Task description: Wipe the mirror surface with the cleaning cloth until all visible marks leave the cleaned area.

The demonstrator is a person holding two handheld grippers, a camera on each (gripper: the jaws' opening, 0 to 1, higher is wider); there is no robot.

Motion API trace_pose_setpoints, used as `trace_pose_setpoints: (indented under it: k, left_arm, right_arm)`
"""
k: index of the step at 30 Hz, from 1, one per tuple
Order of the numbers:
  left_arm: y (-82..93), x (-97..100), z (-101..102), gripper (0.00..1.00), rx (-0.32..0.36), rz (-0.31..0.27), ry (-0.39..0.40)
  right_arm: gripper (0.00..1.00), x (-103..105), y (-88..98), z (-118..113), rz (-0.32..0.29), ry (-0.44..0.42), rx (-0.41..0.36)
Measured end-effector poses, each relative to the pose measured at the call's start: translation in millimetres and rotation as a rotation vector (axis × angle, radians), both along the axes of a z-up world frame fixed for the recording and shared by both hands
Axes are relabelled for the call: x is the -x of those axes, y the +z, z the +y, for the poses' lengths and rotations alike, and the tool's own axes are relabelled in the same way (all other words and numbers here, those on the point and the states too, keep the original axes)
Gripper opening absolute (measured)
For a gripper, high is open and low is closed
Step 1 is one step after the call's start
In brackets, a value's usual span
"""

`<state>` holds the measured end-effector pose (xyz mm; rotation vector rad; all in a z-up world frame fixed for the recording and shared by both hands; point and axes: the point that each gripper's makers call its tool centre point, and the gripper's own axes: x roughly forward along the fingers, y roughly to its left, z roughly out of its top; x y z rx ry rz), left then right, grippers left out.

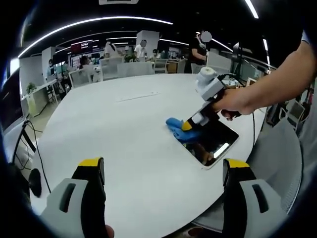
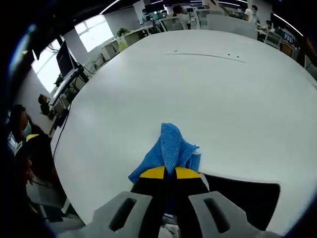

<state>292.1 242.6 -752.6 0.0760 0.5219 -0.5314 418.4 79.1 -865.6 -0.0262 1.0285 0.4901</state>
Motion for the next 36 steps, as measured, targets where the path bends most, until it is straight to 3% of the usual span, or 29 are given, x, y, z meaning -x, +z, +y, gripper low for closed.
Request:
trace_pose_setpoints:
  k: [20,36]
  left_arm:
    - [1.0,3.9,-4,0.99,0.002,-0.004,0.003]
    - [2.9,7.5,-4,0.99,-0.007,-0.008,0.001]
  right_arm:
    - [0.00,-1,-0.6,-28,0.006,-0.046,0.016]
    - [0.00,11,0.4,-27,-0.005,-0.060,0.030]
